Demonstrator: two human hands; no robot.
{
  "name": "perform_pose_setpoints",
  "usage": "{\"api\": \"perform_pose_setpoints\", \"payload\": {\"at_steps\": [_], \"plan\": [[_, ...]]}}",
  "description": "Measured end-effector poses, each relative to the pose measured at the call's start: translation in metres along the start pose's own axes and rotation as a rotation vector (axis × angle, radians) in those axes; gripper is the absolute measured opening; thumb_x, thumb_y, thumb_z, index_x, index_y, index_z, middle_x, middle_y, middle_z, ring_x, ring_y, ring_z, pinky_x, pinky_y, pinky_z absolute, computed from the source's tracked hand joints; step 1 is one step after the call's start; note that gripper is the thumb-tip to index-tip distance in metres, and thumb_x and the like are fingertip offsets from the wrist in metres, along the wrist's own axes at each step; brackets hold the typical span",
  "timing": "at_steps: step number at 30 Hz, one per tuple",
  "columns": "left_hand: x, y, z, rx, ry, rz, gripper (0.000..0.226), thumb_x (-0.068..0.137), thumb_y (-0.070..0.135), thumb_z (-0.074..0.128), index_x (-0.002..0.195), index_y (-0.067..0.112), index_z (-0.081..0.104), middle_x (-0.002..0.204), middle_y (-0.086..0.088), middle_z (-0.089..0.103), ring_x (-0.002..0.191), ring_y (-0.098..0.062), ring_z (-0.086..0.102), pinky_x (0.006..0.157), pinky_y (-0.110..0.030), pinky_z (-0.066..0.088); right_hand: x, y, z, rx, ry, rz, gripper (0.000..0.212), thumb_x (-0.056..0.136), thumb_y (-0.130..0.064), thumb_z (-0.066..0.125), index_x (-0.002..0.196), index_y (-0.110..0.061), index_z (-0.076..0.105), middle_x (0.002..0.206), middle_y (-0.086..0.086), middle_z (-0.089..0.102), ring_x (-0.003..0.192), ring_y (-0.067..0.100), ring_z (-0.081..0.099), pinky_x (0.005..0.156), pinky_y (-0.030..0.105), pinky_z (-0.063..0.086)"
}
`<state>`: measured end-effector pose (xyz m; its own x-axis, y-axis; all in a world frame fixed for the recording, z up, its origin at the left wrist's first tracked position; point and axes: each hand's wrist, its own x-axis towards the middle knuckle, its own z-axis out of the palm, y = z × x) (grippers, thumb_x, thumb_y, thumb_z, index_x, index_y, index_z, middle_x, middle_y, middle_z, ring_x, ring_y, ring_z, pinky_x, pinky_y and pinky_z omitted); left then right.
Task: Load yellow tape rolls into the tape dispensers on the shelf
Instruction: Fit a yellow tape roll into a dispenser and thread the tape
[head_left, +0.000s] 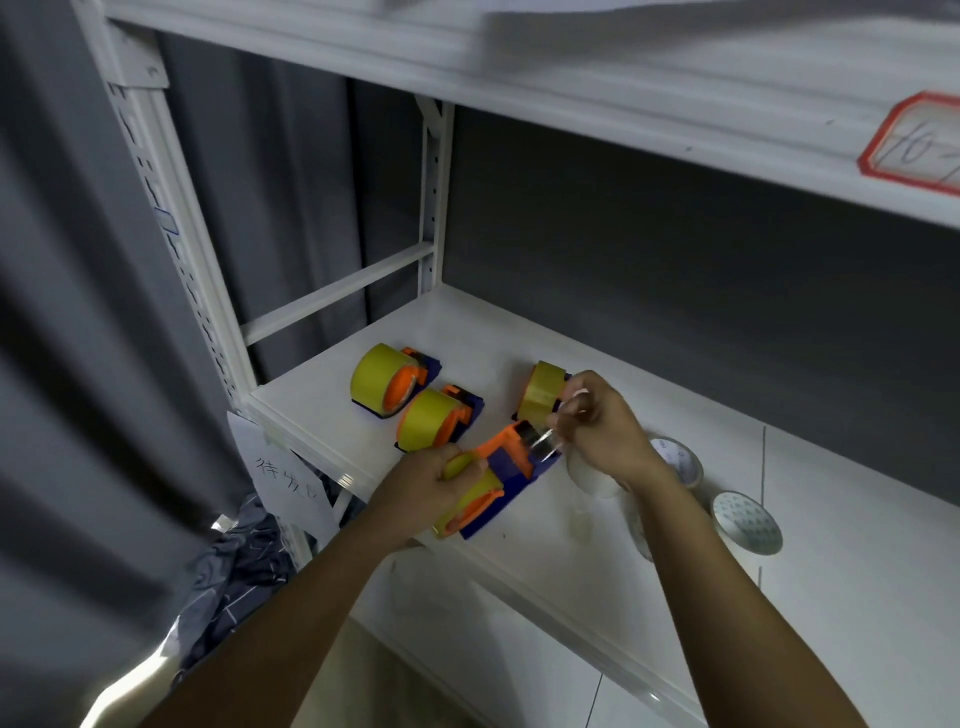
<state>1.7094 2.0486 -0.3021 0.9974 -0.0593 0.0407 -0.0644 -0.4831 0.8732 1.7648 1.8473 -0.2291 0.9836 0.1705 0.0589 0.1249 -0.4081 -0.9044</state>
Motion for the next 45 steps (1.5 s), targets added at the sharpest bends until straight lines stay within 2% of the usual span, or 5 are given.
{"api": "perform_pose_setpoints", "payload": {"at_steps": [5, 15, 18, 32, 45], "plan": [[0.0, -0.003, -0.004, -0.003, 0.036, 0.038, 0.034, 0.09, 0.041, 0.055, 0.058, 0.032, 0.046, 0.048, 0.013, 0.041, 0.048, -0.001, 0.042, 0.049, -0.015, 0.031, 0.004, 0.001, -0.009, 0.101, 0.029, -0.016, 0.032, 0.081, 0.015, 0.06, 0.077, -0.013, 0.045, 0.05, -0.002, 0.052, 0.048, 0.009, 0.054, 0.05, 0.018, 0.047], [0.001, 0.002, -0.005, 0.042, 0.262, 0.0, 0.037, 0.073, 0.05, 0.05, 0.053, 0.021, 0.038, 0.047, 0.004, 0.038, 0.051, -0.015, 0.046, 0.053, -0.029, 0.04, -0.006, -0.008, -0.01, 0.306, 0.016, 0.17, 0.022, 0.083, 0.008, 0.061, 0.092, -0.009, 0.051, 0.074, 0.015, 0.064, 0.053, 0.01, 0.063, 0.051, 0.017, 0.051], [0.0, 0.004, -0.006, 0.083, 0.278, 0.057, 0.03, 0.074, 0.049, 0.05, 0.051, 0.031, 0.044, 0.043, 0.009, 0.046, 0.043, -0.007, 0.047, 0.043, -0.011, 0.032, -0.007, -0.01, -0.011, 0.321, 0.036, 0.188, 0.023, 0.083, 0.008, 0.061, 0.088, -0.011, 0.051, 0.078, 0.017, 0.064, 0.054, 0.012, 0.062, 0.051, 0.017, 0.05], [-0.009, 0.013, -0.01, 0.304, 0.281, 0.13, 0.038, 0.075, 0.053, 0.045, 0.07, 0.016, 0.053, 0.059, -0.007, 0.061, 0.06, -0.026, 0.063, 0.064, -0.038, 0.053, 0.003, -0.013, -0.009, 0.188, 0.036, 0.017, 0.019, 0.084, 0.003, 0.064, 0.088, -0.013, 0.053, 0.06, 0.003, 0.061, 0.053, 0.008, 0.062, 0.053, 0.017, 0.05], [-0.019, 0.009, -0.009, 0.107, 0.313, 0.114, 0.034, 0.071, 0.057, 0.045, 0.058, 0.026, 0.051, 0.044, 0.002, 0.053, 0.043, -0.01, 0.057, 0.049, -0.025, 0.05, 0.009, -0.007, 0.003, 0.092, 0.004, -0.238, 0.017, 0.084, 0.0, 0.064, 0.087, -0.015, 0.059, 0.069, -0.001, 0.064, 0.064, 0.007, 0.061, 0.061, 0.019, 0.051]]}}
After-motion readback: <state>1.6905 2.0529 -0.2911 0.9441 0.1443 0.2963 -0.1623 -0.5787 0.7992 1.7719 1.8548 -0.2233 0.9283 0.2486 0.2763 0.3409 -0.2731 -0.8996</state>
